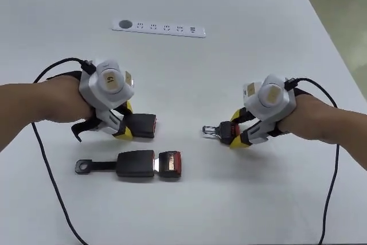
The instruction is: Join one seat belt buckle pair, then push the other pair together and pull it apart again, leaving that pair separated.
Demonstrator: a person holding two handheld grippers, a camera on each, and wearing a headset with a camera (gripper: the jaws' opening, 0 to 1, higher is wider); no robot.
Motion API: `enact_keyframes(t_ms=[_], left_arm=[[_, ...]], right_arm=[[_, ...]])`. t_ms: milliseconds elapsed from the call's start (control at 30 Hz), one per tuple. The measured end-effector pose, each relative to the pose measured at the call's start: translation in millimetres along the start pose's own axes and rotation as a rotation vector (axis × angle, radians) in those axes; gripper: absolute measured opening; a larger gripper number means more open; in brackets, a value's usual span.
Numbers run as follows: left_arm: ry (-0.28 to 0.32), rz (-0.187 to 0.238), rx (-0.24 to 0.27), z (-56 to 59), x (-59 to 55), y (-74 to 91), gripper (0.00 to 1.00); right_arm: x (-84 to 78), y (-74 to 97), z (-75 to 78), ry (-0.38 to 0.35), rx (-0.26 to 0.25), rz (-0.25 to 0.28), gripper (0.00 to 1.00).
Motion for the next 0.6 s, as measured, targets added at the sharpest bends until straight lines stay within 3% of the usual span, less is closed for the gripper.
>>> enact_keyframes(t_ms=[300, 600], left_arm=[[0.021, -0.008, 0.004, -1.1, -0.4, -1.1, 0.34], [0.029, -0.004, 0.01, -2.3, -1.1, -1.5, 0.34]], right_arm=[[6.2, -2.9, 4.6, -0.001, -0.006, -0.014, 0.33], [38.2, -6.0, -1.0, 0.018, -0.016, 0.014, 0.32]])
Point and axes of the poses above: the centre of the closed fingertips' face, and the gripper's own axes: y roughly backward along the fingers, z roughly to its right, x roughly out of its top, the point moved 9 cm from there along y, roughly backward along the fingers, and after that the axes turned 14 degrees about -z, right-handed, at the moved point
